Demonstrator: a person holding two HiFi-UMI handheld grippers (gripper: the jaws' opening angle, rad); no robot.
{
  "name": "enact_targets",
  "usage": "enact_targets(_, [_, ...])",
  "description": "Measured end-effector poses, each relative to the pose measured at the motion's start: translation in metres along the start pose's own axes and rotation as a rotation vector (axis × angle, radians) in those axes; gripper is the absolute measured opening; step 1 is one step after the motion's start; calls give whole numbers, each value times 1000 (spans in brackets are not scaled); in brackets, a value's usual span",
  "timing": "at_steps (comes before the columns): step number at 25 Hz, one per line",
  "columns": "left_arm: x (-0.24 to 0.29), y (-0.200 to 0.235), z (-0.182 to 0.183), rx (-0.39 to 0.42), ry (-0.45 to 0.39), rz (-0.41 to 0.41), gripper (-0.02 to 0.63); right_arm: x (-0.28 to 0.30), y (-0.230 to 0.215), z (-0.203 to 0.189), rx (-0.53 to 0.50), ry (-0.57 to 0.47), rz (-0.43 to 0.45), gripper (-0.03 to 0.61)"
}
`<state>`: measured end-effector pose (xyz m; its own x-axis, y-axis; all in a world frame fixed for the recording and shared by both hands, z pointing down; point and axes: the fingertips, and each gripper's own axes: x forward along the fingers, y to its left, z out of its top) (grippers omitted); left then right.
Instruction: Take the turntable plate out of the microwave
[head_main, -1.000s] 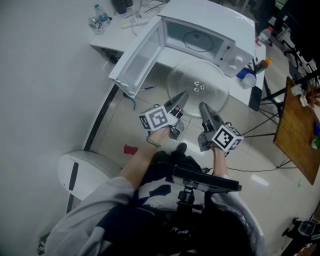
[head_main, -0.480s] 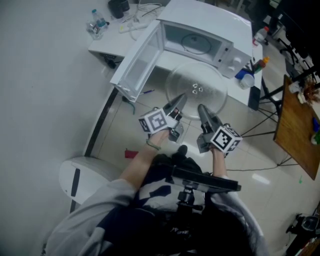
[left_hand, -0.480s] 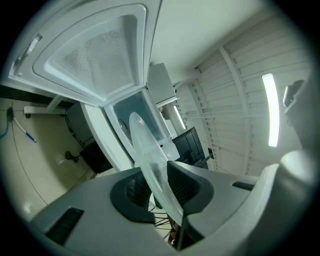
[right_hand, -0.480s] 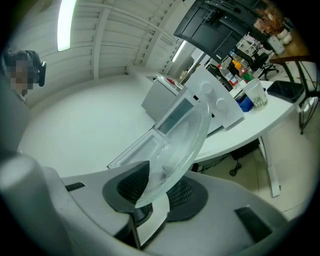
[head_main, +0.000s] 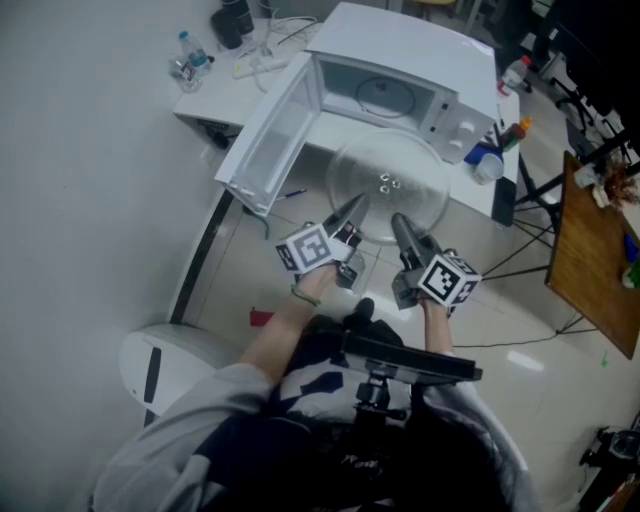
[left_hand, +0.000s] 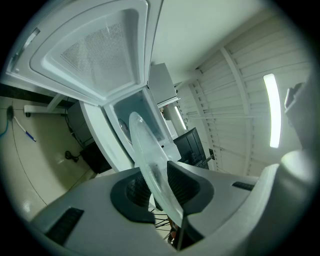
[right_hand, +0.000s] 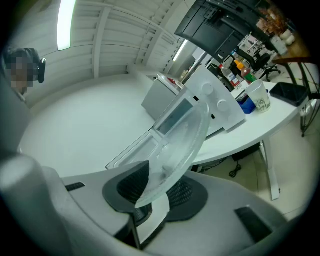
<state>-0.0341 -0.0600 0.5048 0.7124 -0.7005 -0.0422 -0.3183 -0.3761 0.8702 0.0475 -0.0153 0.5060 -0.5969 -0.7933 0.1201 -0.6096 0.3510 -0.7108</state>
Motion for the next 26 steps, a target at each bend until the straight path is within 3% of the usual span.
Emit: enact_targets(26, [23, 5, -4, -6, -37, 32, 74, 4, -18, 20, -23, 53, 7, 103])
